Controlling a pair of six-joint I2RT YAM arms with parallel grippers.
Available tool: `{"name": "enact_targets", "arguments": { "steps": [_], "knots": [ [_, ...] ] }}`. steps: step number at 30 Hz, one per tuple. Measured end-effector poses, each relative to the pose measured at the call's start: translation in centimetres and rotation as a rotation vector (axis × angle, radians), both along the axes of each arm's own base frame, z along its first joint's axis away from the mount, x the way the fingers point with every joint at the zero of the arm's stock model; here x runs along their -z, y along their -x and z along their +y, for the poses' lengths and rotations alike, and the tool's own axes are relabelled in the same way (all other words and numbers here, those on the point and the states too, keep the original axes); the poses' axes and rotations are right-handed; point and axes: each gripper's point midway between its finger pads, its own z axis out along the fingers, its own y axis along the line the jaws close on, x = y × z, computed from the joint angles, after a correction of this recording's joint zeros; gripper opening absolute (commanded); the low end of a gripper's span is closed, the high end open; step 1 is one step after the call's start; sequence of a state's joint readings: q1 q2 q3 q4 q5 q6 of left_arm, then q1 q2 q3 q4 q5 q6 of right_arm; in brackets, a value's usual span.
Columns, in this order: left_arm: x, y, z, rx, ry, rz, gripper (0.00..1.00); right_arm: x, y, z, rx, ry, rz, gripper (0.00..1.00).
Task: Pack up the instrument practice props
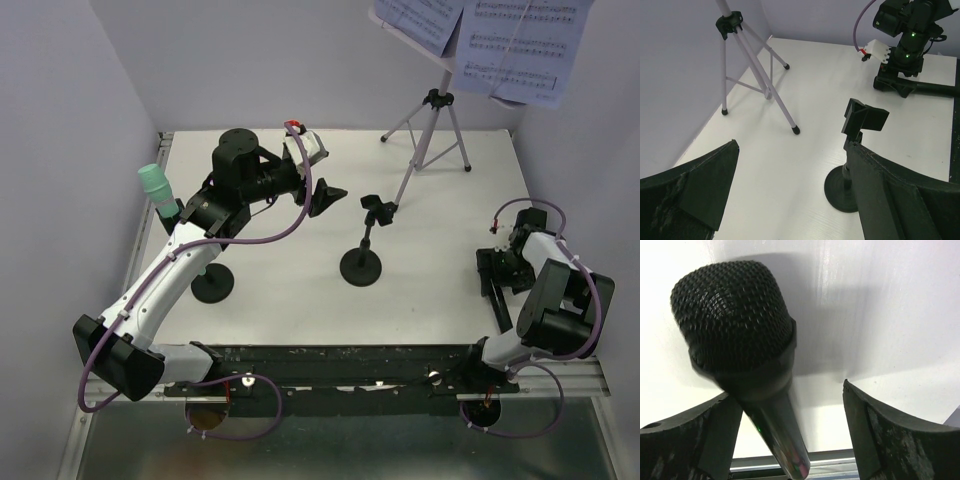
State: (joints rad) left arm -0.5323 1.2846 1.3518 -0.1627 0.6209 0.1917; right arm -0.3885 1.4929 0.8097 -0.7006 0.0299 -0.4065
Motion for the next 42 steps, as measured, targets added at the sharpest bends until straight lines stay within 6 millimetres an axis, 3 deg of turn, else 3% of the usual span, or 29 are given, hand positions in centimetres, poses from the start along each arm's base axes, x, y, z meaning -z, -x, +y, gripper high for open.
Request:
{"name": "enact_targets", "arguments": {
  "steps": [8, 11, 16, 19, 24, 28, 32, 36, 42],
  "knots": [
    [0.1, 0.0, 0.0, 0.0, -0.004, -0.003, 0.99, 0.0, -0.3, -0.2, 0.018, -0.004, 0.0, 0.88],
    [0.1, 0.0, 0.0, 0.001, -0.005, -0.003, 0.99, 0.0, -0.3, -0.1, 0.015, -0.01, -0.001, 0.99],
    [0.1, 0.0, 0.0, 0.001, -0.008, -0.007, 0.99, -1.2, -0.4, 1.6, -0.026, -0.101, -0.021, 1.0],
    [0.3, 0.0, 0.1, 0.003, -0.019, -0.015, 0.99, -4.5, -1.4, 2.6, -0.034, -0.134, -0.126, 1.0],
    [2.3, 0.2, 0.3, 0.005, -0.045, -0.004, 0.99, -13.5, -3.5, 4.6, -0.093, -0.154, -0.444, 0.99],
    [6.1, 0.4, 0.4, 0.02, -0.091, 0.039, 0.99, -20.6, -3.2, 9.7, -0.277, -0.291, -0.692, 0.99],
    [9.6, 0.9, 0.2, 0.055, -0.132, 0.074, 0.99, -25.8, -1.2, 16.9, -0.548, -0.482, -0.822, 1.0],
    [12.2, 1.0, -0.4, 0.099, -0.147, 0.098, 0.99, -29.5, 0.5, 22.4, -0.784, -0.632, -0.843, 0.99],
    [15.5, 0.8, -1.3, 0.131, -0.122, 0.161, 0.99, -32.4, -0.6, 26.5, -0.95, -0.725, -0.81, 1.0]
  ]
}}
